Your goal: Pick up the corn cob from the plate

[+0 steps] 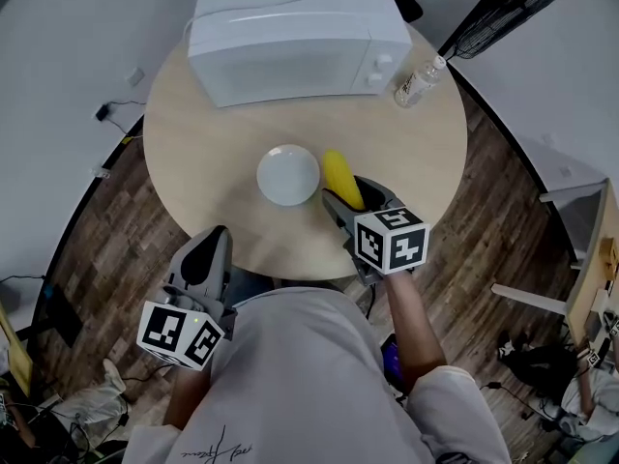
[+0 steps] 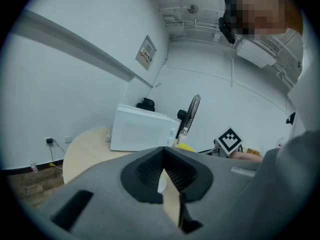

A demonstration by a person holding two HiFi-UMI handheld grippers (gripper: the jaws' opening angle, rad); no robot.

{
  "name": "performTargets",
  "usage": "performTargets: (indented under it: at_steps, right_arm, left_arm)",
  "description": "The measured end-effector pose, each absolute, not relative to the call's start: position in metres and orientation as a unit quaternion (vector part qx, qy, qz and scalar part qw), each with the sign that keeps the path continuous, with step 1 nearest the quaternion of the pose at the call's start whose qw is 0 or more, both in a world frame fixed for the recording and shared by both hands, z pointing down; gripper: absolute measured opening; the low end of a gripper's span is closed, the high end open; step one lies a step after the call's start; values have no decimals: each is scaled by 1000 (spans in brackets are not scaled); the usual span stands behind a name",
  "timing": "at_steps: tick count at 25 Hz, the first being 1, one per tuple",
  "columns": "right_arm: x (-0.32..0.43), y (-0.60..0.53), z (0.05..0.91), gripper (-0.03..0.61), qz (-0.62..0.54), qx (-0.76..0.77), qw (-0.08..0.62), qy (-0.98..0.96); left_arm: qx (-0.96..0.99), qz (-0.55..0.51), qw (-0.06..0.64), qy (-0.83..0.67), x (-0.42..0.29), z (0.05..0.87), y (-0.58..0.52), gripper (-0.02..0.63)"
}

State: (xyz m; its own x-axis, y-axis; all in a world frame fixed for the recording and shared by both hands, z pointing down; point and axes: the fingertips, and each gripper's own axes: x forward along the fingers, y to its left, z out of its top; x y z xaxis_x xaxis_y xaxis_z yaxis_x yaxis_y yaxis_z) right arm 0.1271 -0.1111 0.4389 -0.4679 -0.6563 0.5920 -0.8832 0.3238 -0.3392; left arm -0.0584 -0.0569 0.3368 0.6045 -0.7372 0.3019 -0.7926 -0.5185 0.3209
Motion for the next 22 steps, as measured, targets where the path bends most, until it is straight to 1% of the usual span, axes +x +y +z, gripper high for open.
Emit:
performTargets:
  at_steps: [22]
  right_arm:
    - [139,-86,414,267,323,503,119,-793]
  left_arm:
    - [863,70,222,-449,-67,346,-56,-9]
